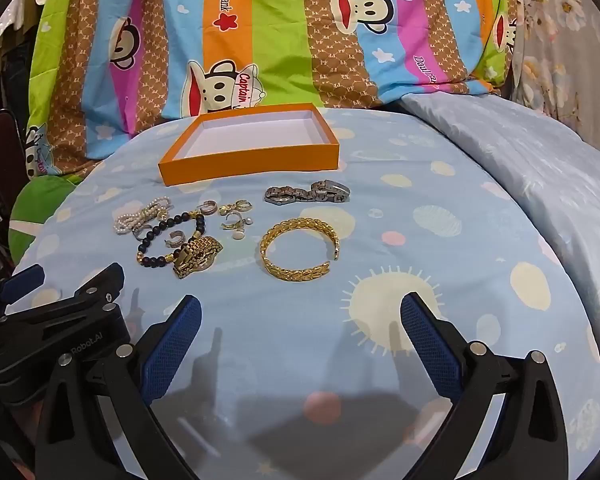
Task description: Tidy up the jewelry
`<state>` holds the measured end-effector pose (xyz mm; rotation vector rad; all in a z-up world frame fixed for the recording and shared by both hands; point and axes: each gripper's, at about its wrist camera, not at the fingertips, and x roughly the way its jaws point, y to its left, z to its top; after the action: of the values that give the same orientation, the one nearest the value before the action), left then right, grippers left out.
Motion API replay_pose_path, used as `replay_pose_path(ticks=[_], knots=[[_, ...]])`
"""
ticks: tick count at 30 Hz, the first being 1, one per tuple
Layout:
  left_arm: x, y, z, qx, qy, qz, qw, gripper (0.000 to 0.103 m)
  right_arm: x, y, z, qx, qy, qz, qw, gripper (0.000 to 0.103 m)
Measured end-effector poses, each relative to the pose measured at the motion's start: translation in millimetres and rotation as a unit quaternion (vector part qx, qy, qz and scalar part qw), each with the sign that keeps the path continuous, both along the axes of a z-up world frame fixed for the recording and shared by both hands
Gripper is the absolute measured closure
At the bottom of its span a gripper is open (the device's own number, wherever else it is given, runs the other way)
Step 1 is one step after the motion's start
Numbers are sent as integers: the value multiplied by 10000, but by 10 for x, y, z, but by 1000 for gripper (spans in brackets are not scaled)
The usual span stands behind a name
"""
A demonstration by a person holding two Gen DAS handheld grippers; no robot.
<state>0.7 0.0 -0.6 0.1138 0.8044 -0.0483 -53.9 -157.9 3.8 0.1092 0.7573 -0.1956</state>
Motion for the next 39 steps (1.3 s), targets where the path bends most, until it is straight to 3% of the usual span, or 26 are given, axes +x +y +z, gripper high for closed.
replay_pose_path(ticks=[39], knots=[[-1,-4,9,-9,-77,-23,10000,9,2,5,4,-37,-10,-1,10000,5]])
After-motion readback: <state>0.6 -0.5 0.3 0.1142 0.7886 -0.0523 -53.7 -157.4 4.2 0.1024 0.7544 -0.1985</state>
